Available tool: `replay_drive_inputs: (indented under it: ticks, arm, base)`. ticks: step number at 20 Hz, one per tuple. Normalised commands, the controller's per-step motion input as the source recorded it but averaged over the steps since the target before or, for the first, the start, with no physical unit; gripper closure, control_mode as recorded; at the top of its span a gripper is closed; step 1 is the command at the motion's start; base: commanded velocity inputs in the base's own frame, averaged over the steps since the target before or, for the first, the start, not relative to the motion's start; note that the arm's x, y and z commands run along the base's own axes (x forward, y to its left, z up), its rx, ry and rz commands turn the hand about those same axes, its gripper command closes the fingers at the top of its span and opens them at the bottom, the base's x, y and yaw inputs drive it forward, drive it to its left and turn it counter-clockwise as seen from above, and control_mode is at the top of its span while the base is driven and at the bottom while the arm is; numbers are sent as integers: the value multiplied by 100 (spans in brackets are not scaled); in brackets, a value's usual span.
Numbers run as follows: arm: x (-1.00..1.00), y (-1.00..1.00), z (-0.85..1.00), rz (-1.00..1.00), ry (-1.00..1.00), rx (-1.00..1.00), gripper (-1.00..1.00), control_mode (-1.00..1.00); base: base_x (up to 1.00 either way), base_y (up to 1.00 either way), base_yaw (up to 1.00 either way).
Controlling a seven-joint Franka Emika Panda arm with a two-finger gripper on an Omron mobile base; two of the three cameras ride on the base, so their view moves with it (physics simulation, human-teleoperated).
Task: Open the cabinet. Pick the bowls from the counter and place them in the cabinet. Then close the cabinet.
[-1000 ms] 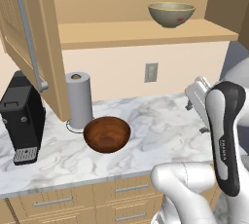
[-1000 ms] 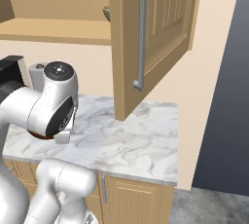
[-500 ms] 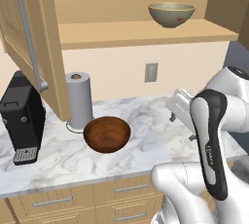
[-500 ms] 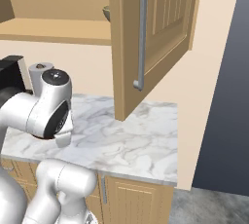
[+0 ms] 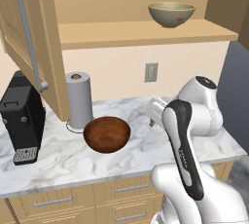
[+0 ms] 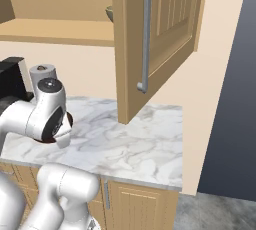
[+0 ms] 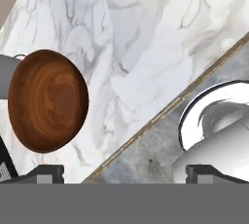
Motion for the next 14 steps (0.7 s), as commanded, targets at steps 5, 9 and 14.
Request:
replay_drive_inputs:
  ticks: [5, 9, 14]
  arm:
    - [54, 26, -44, 12, -2, 0, -100, -100]
    - [65, 33, -25, 11, 0, -6, -100, -100]
    - [63, 10, -17, 3, -1, -2, -100, -100]
  base:
    - [0, 0, 0]
    - [0, 0, 0]
    - [0, 0, 0]
